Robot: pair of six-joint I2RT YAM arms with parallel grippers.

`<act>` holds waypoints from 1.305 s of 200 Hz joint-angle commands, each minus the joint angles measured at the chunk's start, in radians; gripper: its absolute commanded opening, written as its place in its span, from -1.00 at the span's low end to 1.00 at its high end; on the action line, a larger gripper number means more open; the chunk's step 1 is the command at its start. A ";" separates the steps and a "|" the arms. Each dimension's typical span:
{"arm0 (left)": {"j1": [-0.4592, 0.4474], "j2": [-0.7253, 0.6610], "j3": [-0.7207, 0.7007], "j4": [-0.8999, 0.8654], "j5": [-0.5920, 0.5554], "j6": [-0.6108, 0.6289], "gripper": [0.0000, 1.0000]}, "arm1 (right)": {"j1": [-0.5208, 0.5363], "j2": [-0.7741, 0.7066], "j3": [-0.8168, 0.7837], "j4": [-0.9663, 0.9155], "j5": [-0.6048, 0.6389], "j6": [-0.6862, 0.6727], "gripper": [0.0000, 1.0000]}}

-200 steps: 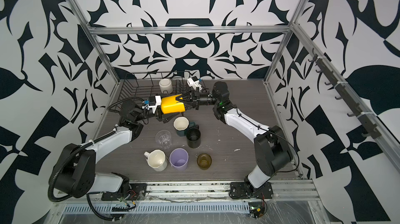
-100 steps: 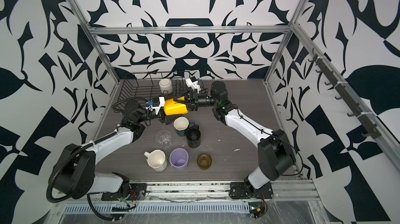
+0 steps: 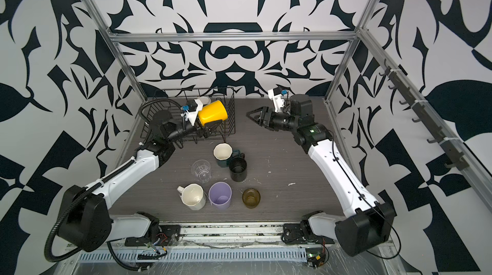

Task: Load cups into a dish rack
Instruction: Place the cup upside down at the dish rack.

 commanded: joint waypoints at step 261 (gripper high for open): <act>0.258 0.585 0.990 -1.229 -0.227 0.137 -1.00 | -0.050 -0.126 -0.098 -0.168 0.170 -0.268 0.67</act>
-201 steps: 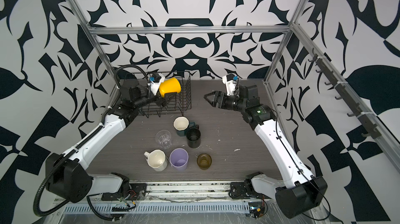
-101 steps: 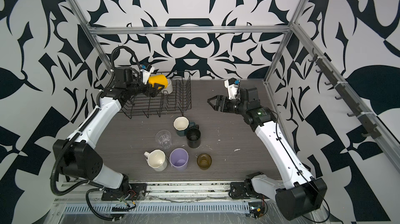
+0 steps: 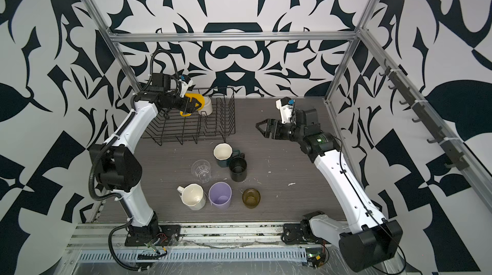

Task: Load cups into a dish rack
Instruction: Place the cup upside down at the dish rack.

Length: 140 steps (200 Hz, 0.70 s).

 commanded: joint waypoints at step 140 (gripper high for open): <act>0.001 0.277 0.313 -0.302 -0.026 0.046 -1.00 | -0.011 -0.040 -0.052 0.005 -0.012 -0.011 0.66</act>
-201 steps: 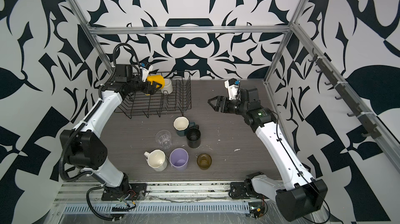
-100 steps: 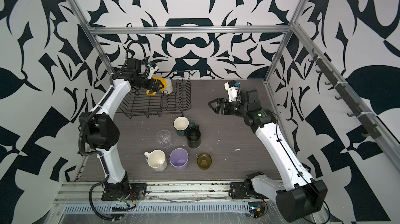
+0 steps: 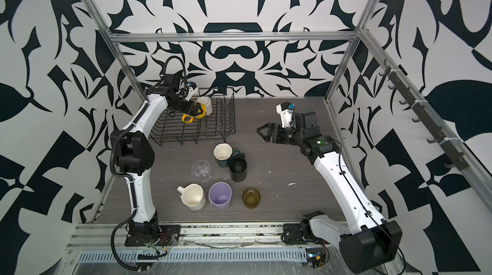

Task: Load cups into a dish rack
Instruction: Place the cup upside down at the dish rack.

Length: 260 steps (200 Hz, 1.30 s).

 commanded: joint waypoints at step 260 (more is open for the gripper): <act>-0.075 0.265 0.257 -0.218 -0.121 0.016 -0.55 | -0.004 -0.008 -0.063 0.079 -0.043 0.032 0.63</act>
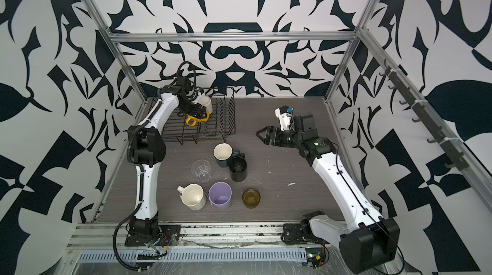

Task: Load cups into a dish rack
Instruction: Place the cup upside down at the dish rack.

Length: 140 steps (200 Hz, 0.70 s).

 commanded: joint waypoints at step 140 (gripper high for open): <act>-0.054 0.064 0.017 -0.088 -0.064 0.049 0.47 | -0.004 -0.010 -0.018 0.063 -0.029 0.024 0.62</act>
